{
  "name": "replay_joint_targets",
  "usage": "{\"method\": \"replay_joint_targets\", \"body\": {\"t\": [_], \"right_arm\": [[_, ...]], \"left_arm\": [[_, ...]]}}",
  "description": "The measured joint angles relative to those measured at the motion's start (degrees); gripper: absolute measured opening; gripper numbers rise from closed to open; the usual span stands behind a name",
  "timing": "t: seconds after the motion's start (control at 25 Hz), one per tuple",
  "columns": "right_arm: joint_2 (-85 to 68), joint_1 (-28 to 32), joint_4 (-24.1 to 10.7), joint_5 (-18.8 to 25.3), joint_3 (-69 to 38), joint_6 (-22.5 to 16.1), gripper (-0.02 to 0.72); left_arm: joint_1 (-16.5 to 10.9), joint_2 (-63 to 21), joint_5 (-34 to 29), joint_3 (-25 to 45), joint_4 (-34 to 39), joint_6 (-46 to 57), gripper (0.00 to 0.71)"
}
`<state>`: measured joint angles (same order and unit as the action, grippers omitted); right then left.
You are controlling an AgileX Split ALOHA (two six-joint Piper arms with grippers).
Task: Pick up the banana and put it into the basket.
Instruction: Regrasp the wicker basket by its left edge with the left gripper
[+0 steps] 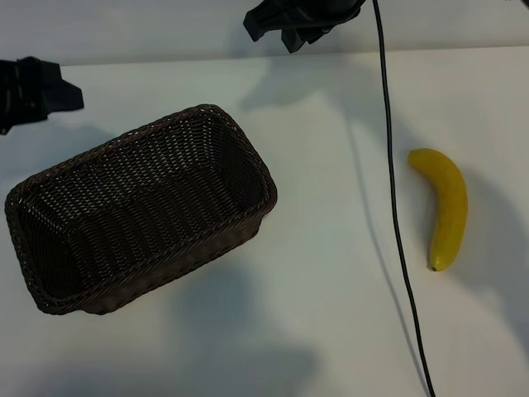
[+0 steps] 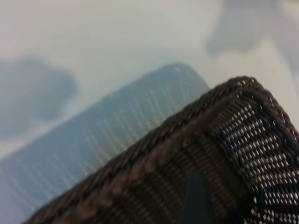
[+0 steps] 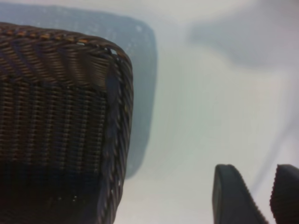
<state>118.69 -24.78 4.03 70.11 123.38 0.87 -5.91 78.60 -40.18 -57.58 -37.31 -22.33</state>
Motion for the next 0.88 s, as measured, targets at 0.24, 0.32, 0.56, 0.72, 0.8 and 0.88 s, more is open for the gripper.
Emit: {"method": "replay_joint_targets", "body": {"t": [0.24, 0.32, 0.56, 0.72, 0.8, 0.88], "right_arm": [[0.0, 0.0, 0.2, 0.0, 0.0, 0.0, 0.247], [0.0, 0.0, 0.2, 0.0, 0.0, -0.1, 0.247], [0.0, 0.0, 0.2, 0.0, 0.0, -0.2, 0.247], [0.0, 0.0, 0.1, 0.0, 0.0, -0.2, 0.247], [0.0, 0.0, 0.0, 0.0, 0.0, -0.2, 0.247], [0.0, 0.0, 0.0, 0.0, 0.0, -0.2, 0.252]], "left_arm": [[0.0, -3.7, -4.6, 0.0, 9.9, 10.8, 0.548], [0.0, -6.4, -6.4, 0.0, 15.9, 16.4, 0.548], [0.0, -14.5, -10.6, 2.6, 25.7, 27.2, 0.548], [0.0, -17.1, -10.1, 10.2, 25.5, 29.0, 0.548], [0.0, -17.7, -8.6, 14.3, 25.3, 29.7, 0.548], [0.0, -18.0, -6.9, 17.6, 25.3, 30.5, 0.548]]}}
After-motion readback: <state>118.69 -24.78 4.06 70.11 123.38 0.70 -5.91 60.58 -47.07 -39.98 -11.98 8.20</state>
